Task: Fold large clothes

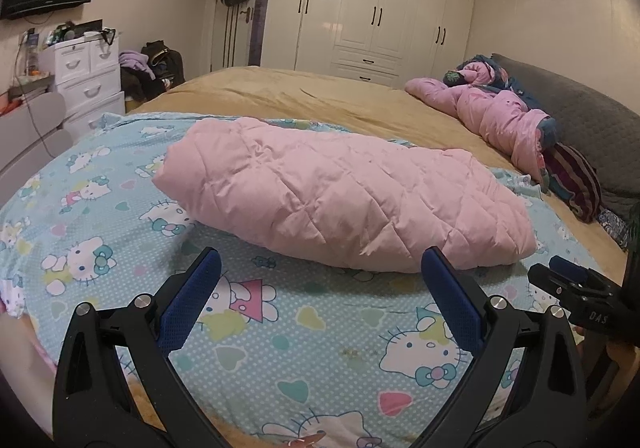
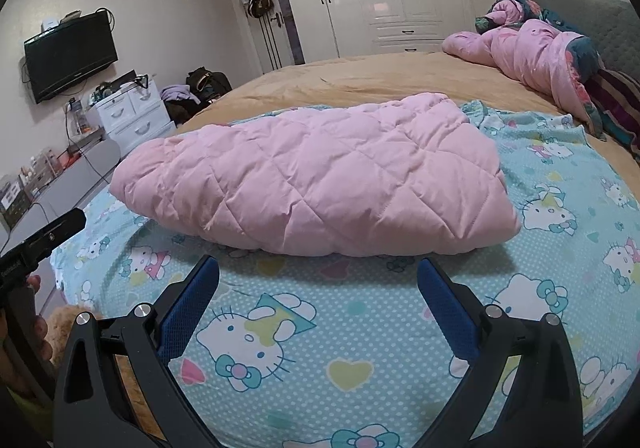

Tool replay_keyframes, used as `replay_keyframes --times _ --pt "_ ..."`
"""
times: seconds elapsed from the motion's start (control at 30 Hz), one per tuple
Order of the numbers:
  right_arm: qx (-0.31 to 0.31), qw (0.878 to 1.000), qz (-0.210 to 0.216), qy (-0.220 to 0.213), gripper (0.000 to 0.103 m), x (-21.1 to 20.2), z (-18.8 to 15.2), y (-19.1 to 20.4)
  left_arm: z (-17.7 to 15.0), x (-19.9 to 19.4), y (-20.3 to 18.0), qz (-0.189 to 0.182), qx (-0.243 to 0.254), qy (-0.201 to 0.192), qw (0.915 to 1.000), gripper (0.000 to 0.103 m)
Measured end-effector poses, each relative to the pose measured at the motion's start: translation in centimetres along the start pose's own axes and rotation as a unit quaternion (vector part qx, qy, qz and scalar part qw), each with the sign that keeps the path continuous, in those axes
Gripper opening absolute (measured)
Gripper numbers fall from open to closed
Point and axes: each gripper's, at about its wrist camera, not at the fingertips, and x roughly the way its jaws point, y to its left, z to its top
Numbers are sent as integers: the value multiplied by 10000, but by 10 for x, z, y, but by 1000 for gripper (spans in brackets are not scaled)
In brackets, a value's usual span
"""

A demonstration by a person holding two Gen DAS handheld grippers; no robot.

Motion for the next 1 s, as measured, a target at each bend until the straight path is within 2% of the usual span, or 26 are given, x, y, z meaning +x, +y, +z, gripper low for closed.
replay_keyframes --times 1.0 --pt "-93 10000 25 8 99 0 2 6 -2 3 0 147 -9 109 9998 94"
